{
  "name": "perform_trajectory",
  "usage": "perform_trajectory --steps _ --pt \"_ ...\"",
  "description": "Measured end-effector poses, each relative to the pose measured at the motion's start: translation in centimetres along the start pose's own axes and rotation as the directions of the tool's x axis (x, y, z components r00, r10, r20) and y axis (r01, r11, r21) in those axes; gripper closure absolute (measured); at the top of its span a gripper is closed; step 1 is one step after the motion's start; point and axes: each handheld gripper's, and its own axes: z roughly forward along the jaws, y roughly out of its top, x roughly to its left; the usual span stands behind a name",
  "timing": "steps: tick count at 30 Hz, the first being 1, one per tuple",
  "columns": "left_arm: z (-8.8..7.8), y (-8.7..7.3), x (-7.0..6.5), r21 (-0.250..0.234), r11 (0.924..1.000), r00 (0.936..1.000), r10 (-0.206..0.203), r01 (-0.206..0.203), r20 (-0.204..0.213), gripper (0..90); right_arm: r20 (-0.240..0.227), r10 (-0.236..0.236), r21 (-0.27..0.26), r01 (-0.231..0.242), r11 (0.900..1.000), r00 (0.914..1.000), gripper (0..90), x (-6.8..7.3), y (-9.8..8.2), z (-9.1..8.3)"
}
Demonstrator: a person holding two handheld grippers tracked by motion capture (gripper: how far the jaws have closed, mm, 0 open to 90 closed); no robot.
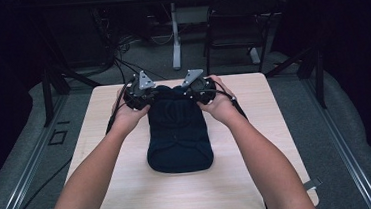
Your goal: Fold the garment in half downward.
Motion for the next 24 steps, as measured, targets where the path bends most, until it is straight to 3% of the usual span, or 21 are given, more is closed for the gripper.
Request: perform_trajectory --steps 5,9,11,13,14,16,20,24 --pt "-1.0 -0.5 -0.9 -0.033 0.9993 0.9997 0.017 -0.017 0.017 80.9 -0.001 -0.024 -0.003 0.024 1.0 0.9997 82.8 0.6 -0.5 -0.6" --pt "-2.4 -1.6 -2.7 -0.055 0.9971 0.9985 0.053 -0.052 0.016 81.1 0.006 -0.043 -0.036 0.043 0.998 0.9991 82.7 1.9 -1.1 -1.8" --pt "-3.0 -2.6 -4.1 -0.061 0.9947 0.9963 0.084 -0.083 0.014 81.1 0.018 -0.094 -0.039 0.094 0.995 0.9954 82.7 3.4 -1.9 -2.4" --pt "-3.4 -3.6 -5.6 -0.041 0.9878 0.9884 0.151 -0.15 0.019 81.2 0.014 -0.148 -0.035 0.149 0.988 0.9888 82.7 5.1 -2.9 -2.7" --pt "-3.6 -4.1 -6.3 -0.041 0.9861 0.9865 0.162 -0.161 0.023 81.2 0.016 -0.173 -0.026 0.174 0.984 0.9847 82.7 5.9 -3.4 -2.9" --pt "-3.9 -5.2 -7.5 -0.043 0.9834 0.9837 0.177 -0.176 0.028 81.2 -0.001 -0.175 -0.038 0.175 0.984 0.9846 82.8 7.2 -4.6 -3.1" --pt "-4.5 -6.8 -9.1 -0.046 0.9812 0.9806 0.19 -0.187 0.05 81.3 -0.017 -0.192 -0.051 0.191 0.98 0.9812 82.7 9.3 -6.3 -3.6" --pt "-4.7 -7.3 -9.3 -0.047 0.9845 0.9829 0.172 -0.169 0.067 81.3 -0.033 -0.209 -0.037 0.208 0.978 0.9774 82.7 9.8 -6.8 -4.0"
